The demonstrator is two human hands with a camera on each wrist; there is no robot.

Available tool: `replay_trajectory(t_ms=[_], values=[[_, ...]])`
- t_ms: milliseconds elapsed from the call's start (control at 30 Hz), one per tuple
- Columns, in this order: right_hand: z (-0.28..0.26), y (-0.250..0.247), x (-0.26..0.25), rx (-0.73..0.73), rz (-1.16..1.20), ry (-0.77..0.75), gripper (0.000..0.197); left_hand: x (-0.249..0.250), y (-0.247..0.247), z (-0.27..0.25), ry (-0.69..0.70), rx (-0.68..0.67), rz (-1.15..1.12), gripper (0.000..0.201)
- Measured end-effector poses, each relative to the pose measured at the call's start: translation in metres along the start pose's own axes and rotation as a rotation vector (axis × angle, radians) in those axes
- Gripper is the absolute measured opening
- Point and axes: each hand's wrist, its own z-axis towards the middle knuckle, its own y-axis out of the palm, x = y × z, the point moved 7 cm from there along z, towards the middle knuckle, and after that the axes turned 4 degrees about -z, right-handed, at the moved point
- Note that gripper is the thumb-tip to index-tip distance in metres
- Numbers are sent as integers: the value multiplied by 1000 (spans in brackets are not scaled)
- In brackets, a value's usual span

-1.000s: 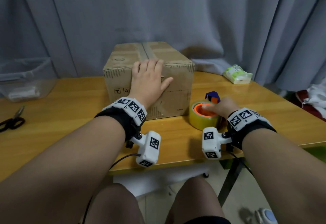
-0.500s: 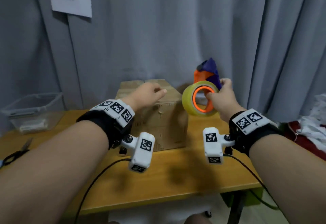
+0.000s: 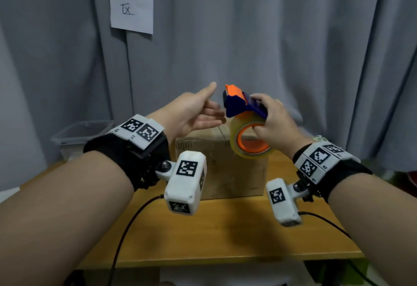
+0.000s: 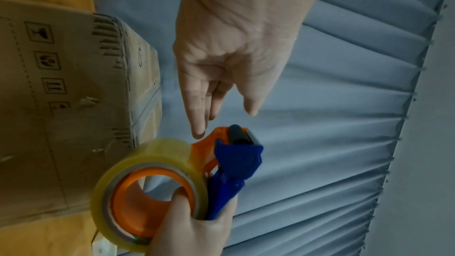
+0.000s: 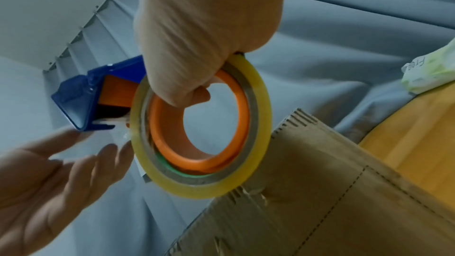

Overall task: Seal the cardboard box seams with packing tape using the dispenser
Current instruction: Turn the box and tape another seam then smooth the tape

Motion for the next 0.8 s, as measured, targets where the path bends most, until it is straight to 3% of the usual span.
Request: replay_trajectory(t_ms=[167,433,600,800], values=[[2,1,-4,-19,18,-5,60,-7,-19,-4,-8,15,-35,23],[3,4,-6,-65,-48,-67,62,-10,-23,-8,-78,-40,11,27],[3,3,-4,-53,-55,-69,63,-7,-20,-11,-68,-38,32,17],[3,5,-6,-72,-106,-88,64,-4,-17,-9,-34,8,33,24]])
